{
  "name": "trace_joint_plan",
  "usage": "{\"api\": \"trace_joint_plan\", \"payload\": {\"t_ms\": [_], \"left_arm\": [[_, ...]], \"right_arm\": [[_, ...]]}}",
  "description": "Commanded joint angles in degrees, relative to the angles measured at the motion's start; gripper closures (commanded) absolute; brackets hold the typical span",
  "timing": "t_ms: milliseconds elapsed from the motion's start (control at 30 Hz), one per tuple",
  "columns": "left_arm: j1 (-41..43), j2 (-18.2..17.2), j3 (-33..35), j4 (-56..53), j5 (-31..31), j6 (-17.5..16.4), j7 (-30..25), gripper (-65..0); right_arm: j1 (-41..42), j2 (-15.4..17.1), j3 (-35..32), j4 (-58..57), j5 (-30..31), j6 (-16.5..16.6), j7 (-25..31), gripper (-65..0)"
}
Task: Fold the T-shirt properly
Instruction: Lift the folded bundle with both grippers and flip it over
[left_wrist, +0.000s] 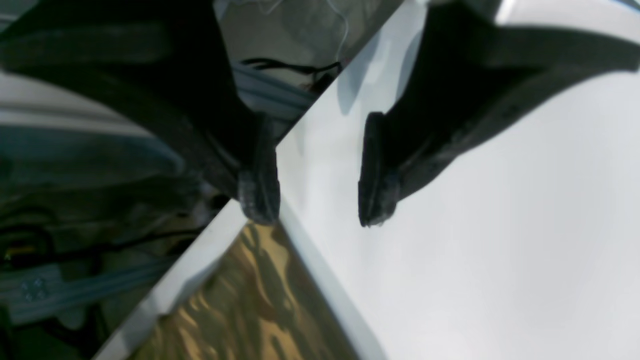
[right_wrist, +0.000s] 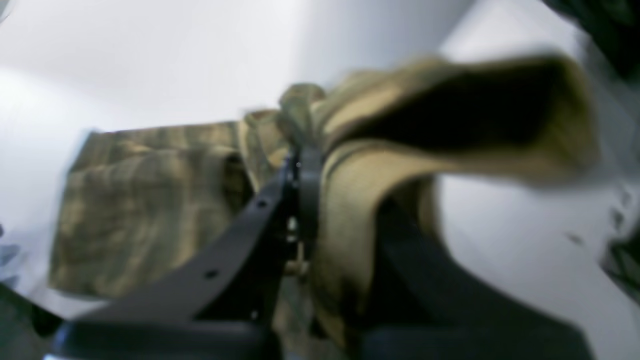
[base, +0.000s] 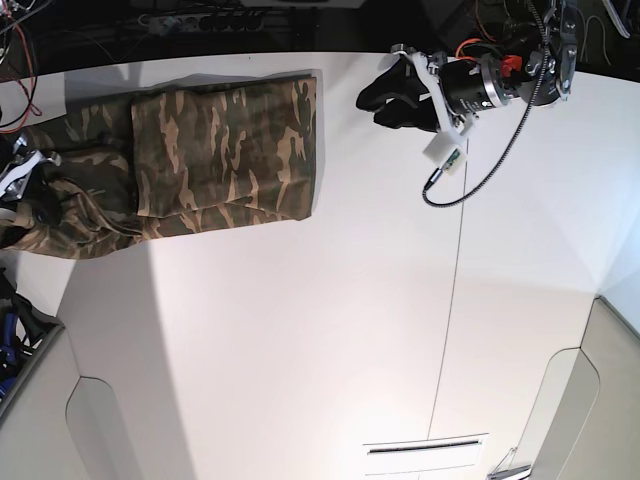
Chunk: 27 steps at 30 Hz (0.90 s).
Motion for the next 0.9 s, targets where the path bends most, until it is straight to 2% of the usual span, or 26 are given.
{"api": "trace_joint_plan", "payload": {"t_ms": [0,200,333,567,700,867], "left_arm": [[-0.13,-0.44,0.9,0.09,-1.22,-0.59,-1.46,-29.5],[-0.31,0.26,6.1,-2.56,3.04,-0.57,-5.14,-29.4],[-0.28,1.31,6.25,-3.39,5.27,-0.57,-5.35,-29.4],[-0.31,1.33,6.27,-3.39,5.18,-0.57,-6.01,-29.5],[-0.72,1.46,6.27,-3.39,5.2,-0.57,-6.23,-29.5],[-1.92,1.46,6.21,-3.39,5.25,-0.57,-6.4,-29.5]], "right_arm": [[0.46,-0.57,-0.57,3.32,1.38,0.2,0.74,0.0],[-0.04,-7.26,-7.93,11.23,-1.75,-0.46,1.18,0.0],[0.0,-11.69,-15.06,11.26,-3.76,-0.44,2.08,0.0],[-0.04,-21.22,-27.58,11.26,-9.68,-0.44,2.47,0.0],[-0.17,-24.5,-32.48,11.26,-10.99,-0.44,2.51,0.0],[-0.83,-26.4,-38.1,11.19,-14.03,-0.42,2.73,0.0]]}}
